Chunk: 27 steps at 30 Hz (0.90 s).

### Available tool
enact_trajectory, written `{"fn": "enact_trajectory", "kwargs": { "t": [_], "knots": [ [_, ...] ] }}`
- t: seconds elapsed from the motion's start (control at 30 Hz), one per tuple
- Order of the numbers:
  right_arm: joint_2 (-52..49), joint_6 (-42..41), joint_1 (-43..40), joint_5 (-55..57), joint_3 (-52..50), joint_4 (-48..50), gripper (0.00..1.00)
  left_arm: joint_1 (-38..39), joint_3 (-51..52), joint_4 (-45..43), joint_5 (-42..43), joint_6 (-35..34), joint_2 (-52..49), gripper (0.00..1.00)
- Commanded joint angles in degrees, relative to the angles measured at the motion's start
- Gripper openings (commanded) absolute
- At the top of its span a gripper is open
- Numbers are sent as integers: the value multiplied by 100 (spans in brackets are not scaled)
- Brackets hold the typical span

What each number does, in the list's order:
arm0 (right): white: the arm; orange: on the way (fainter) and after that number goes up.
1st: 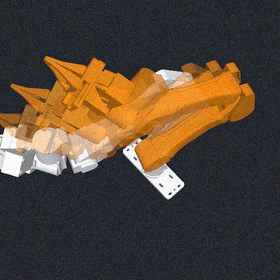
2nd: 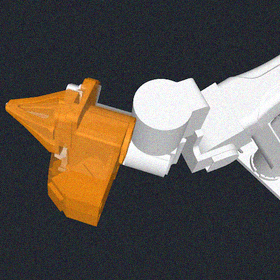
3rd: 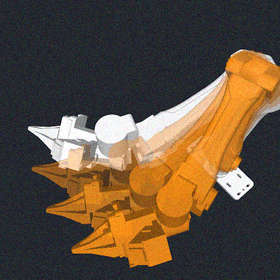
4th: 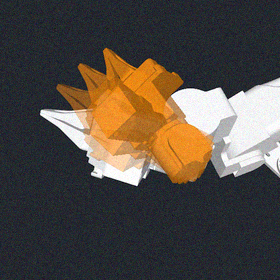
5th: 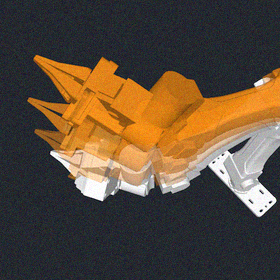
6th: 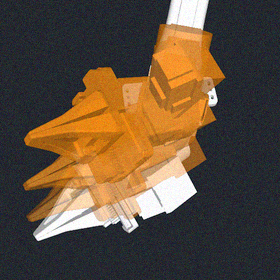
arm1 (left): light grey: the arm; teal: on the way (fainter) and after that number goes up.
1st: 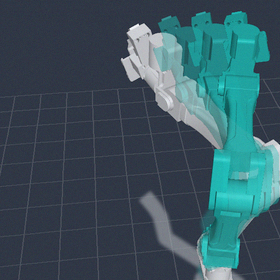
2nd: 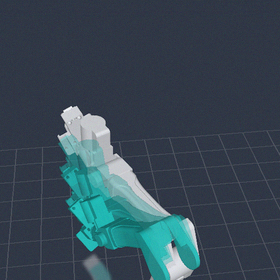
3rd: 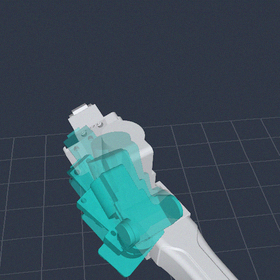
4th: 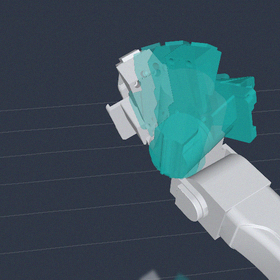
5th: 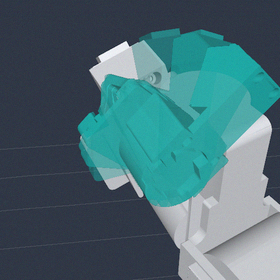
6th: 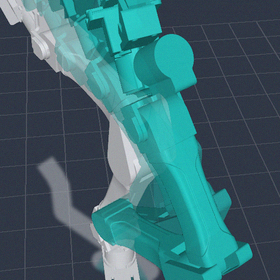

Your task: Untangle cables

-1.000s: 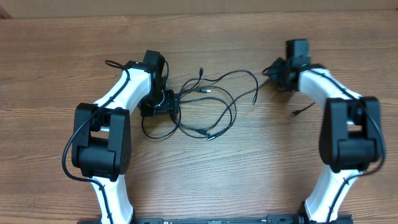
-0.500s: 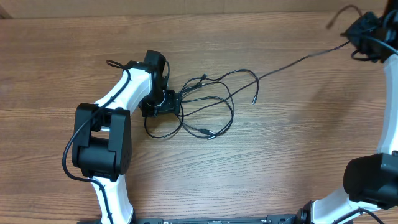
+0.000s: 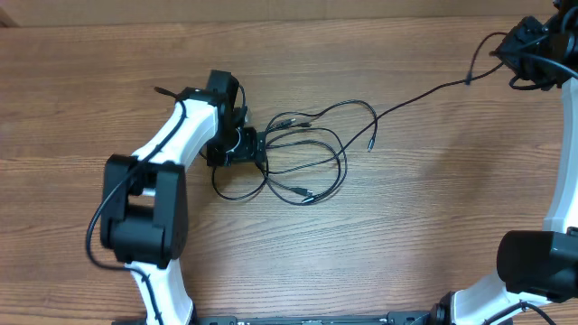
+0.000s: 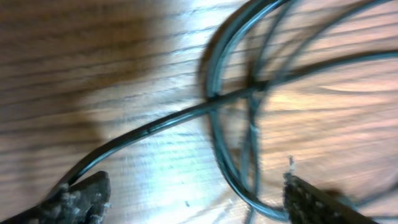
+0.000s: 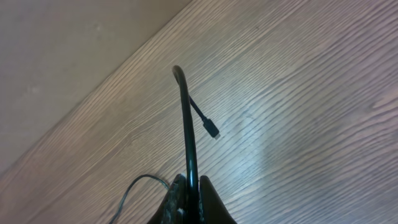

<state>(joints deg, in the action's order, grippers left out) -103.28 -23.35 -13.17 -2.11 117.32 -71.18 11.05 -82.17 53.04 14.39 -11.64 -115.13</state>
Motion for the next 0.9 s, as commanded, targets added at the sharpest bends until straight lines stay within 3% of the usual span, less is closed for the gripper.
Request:
{"fn": "enact_trajectory", "kwargs": {
  "t": [0.0, 0.1, 0.37, 0.73, 0.87],
  "knots": [
    [94, 87, -74, 372, 243, 37, 4, -197, -17, 9, 2, 111, 990, 95],
    [214, 70, -74, 763, 490, 35, 4, -374, -17, 138, 2, 85, 1224, 97],
    [647, -125, -72, 560, 1338, 24, 4, -439, -9, 442, 138, -85, 1117, 100],
    [914, -127, -72, -299, 1475, -94, 4, -28, 127, 400, 1915, 9, 575, 95],
    [914, -122, -72, -295, 1475, -101, 4, 258, 146, 409, 1808, 2, 216, 94]
  ]
}}
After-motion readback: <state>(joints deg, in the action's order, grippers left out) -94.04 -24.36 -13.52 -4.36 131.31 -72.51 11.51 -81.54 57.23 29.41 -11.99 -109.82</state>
